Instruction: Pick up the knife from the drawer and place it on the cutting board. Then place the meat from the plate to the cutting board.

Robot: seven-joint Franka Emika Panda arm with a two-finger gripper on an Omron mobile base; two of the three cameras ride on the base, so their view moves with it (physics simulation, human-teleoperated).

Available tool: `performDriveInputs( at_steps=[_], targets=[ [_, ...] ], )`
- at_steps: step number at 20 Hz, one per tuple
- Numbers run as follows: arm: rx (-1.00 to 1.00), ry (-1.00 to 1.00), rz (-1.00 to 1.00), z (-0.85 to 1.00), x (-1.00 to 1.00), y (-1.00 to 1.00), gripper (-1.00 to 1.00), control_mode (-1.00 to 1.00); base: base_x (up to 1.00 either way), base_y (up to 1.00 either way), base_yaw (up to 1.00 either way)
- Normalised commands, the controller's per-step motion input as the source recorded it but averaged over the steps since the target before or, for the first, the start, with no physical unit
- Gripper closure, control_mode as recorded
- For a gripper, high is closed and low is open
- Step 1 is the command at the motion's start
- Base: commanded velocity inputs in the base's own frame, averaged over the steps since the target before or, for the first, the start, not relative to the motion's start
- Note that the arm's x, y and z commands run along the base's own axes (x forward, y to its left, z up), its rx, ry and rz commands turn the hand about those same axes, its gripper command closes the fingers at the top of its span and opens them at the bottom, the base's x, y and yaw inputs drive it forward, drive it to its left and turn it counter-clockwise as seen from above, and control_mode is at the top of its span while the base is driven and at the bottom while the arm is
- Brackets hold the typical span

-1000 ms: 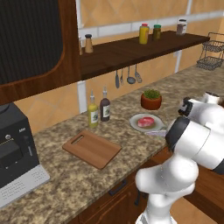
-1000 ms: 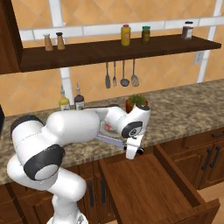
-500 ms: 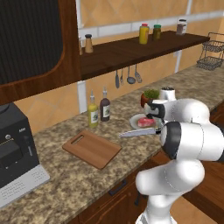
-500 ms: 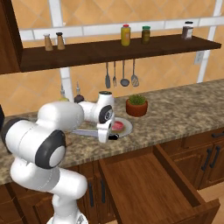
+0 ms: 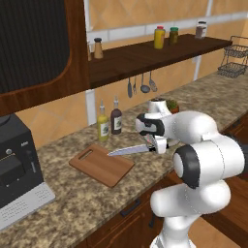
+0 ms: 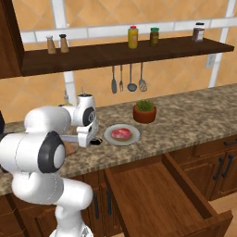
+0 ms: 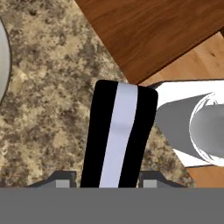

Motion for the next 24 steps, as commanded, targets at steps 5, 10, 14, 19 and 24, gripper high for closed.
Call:
performDriveInputs(
  at_steps=[5,10,14,19,24],
  targets=[
    [0.0,0.07,-0.07,-0.01,0.29,1.0,1.0,-1.0,0.0,0.0,0.0],
    [0.0,0.07,-0.14,-0.25,0.4,0.99,1.0,-1.0,0.0,0.0,0.0],
    [0.0,0.01,-0.14,-0.46,0.1,0.79,1.0,-1.0,0.0,0.0,0.0],
    [0.0,0.02,-0.2,-0.46,0.14,0.5,1.0,-1.0,0.0,0.0,0.0],
    [0.0,0.0,-0.14,-0.13,-0.1,0.15,-1.0,-1.0,0.0,0.0,0.0]
  ],
)
